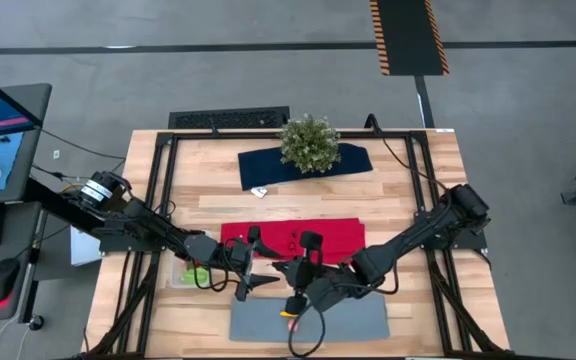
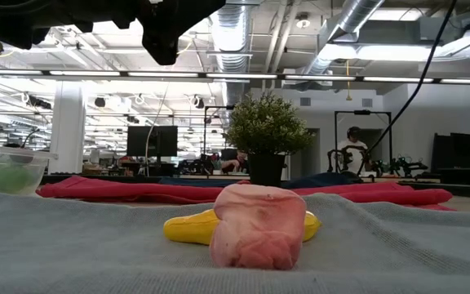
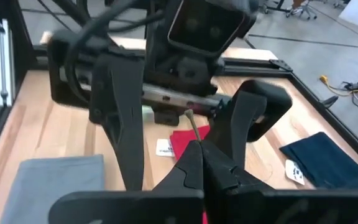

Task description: Pick and placing Produce into tupperware

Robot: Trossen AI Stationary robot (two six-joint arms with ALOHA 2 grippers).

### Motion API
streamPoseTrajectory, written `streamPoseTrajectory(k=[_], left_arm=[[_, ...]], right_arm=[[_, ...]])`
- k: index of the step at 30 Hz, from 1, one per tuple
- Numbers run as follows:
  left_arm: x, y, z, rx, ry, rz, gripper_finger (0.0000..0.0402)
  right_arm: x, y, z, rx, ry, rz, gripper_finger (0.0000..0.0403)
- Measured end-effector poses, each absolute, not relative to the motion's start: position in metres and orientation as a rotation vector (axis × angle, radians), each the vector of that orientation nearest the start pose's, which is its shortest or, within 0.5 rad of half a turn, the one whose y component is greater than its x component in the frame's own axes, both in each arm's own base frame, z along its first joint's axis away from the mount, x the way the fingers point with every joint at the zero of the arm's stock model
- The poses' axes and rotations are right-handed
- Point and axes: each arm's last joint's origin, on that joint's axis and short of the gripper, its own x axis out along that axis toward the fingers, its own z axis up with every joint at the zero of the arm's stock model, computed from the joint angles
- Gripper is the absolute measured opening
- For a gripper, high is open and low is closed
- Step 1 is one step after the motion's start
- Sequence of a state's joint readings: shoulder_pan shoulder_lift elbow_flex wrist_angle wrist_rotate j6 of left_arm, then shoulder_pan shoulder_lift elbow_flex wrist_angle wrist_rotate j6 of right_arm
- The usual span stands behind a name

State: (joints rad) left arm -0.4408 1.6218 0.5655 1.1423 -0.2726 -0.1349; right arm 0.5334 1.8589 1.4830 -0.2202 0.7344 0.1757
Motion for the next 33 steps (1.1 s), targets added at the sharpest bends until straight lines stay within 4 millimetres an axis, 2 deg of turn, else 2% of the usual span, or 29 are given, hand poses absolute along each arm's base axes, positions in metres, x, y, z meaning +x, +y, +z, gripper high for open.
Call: streamPoseTrajectory(k=[13, 24, 33], left_arm=[[0.2761, -0.1212, 0.1910, -0.163, -0.063, -0.160, 0.0257], [0.2760, -0.1212, 0.1912, -0.164, -0.065, -0.161, 0.0172], [0.2759, -0.1216, 0.1916, -0.163, -0.068, -0.179, 0.0126]], right_arm=[[0.3707, 0.1975, 0.2720, -0.178, 0.458, -0.225, 0.0009], [0.3709, 0.1980, 0.2720, -0.173, 0.461, -0.207, 0.0009], [0.3714, 0.1983, 0.2730, -0.180, 0.452, -0.203, 0.0009]])
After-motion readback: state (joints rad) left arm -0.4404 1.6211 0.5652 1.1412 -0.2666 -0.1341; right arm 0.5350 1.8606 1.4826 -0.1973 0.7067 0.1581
